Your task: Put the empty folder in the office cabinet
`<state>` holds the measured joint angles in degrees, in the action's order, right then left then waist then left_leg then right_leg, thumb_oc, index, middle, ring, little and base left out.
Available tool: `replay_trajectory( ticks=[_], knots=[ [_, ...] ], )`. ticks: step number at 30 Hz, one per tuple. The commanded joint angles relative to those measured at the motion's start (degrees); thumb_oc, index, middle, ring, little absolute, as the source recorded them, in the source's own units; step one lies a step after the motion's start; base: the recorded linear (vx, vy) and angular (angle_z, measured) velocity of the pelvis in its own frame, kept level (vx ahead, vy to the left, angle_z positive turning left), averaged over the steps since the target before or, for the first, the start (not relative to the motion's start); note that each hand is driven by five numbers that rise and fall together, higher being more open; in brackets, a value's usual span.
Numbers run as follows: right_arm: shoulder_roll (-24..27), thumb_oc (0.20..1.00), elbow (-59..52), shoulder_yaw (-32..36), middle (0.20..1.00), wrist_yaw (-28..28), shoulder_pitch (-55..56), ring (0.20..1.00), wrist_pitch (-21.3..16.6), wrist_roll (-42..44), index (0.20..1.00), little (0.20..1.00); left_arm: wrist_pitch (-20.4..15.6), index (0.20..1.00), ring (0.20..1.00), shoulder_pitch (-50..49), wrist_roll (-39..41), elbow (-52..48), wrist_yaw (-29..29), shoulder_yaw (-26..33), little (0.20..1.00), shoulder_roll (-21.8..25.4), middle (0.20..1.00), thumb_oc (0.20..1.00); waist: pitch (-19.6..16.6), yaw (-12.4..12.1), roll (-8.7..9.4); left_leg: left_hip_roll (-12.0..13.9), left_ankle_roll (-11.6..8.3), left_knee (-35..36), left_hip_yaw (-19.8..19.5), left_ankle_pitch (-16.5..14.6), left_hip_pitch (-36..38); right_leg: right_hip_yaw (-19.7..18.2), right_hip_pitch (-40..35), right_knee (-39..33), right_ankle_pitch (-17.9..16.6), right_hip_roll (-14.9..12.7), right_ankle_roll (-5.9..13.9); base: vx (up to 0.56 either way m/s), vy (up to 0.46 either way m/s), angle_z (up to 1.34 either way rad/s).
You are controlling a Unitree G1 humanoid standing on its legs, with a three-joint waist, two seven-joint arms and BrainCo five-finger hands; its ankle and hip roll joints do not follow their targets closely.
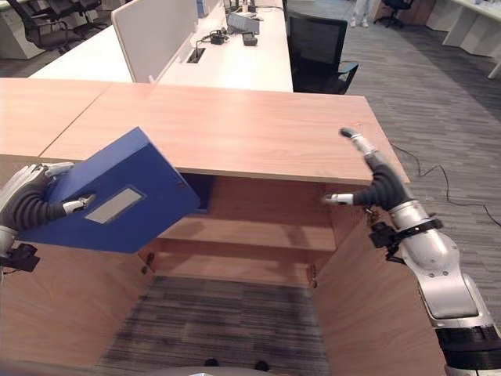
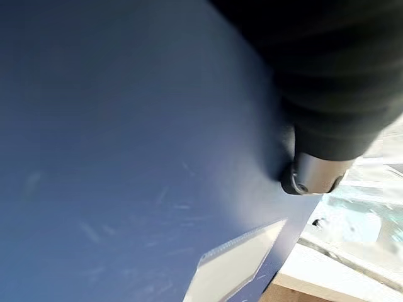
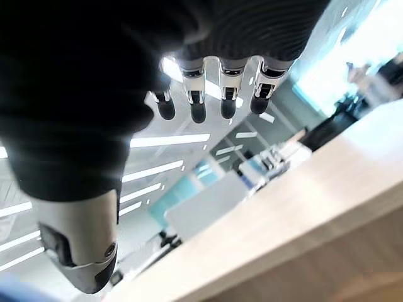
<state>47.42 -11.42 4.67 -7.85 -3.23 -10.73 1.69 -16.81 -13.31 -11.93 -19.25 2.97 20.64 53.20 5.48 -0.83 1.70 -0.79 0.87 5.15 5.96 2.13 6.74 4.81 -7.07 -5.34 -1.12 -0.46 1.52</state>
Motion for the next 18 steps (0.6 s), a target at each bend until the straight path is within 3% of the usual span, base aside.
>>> replay_trajectory(
  ticks=[1,10,18],
  knots=[
    [3.09,1.0,-0.87,-2.93,1.0,-2.63,-6.16,1.0,-0.84,6.68,1.0,1.0,-3.23,0.2,0.2,5.06,2.55,-1.62,-1.12,1.24,0.2,5.91,0.2,0.2,-2.18,-0.45,2.08,0.31,-1.12,-0.15,-1.63,-7.99,2.85,2.71,0.33,0.34,-0.61,-5.68,6.74,0.0,0.0,0.0],
    [1.4,1.0,5.41,-11.21,1.0,-3.05,-11.44,1.0,-0.73,9.03,1.0,1.0,-4.82,0.2,0.2,8.93,12.07,-5.61,3.16,-2.81,0.2,9.27,0.2,0.2,-2.36,-0.9,1.92,0.27,-1.21,-0.15,-1.81,-7.9,3.07,3.07,-0.02,0.34,-0.55,-5.77,6.71,0.0,0.0,0.0],
    [-1.47,1.0,6.89,-14.7,1.0,0.23,-16.66,1.0,-2.07,10.73,1.0,1.0,-5.67,0.2,0.2,14.39,19.16,-7.29,6.65,-10.56,0.2,11.65,0.2,0.2,-2.5,-0.71,1.93,0.28,-1.31,-0.15,-1.97,-7.88,3.32,3.26,-0.46,0.34,-0.5,-5.78,6.65,0.0,-0.002,0.01]
  ],
)
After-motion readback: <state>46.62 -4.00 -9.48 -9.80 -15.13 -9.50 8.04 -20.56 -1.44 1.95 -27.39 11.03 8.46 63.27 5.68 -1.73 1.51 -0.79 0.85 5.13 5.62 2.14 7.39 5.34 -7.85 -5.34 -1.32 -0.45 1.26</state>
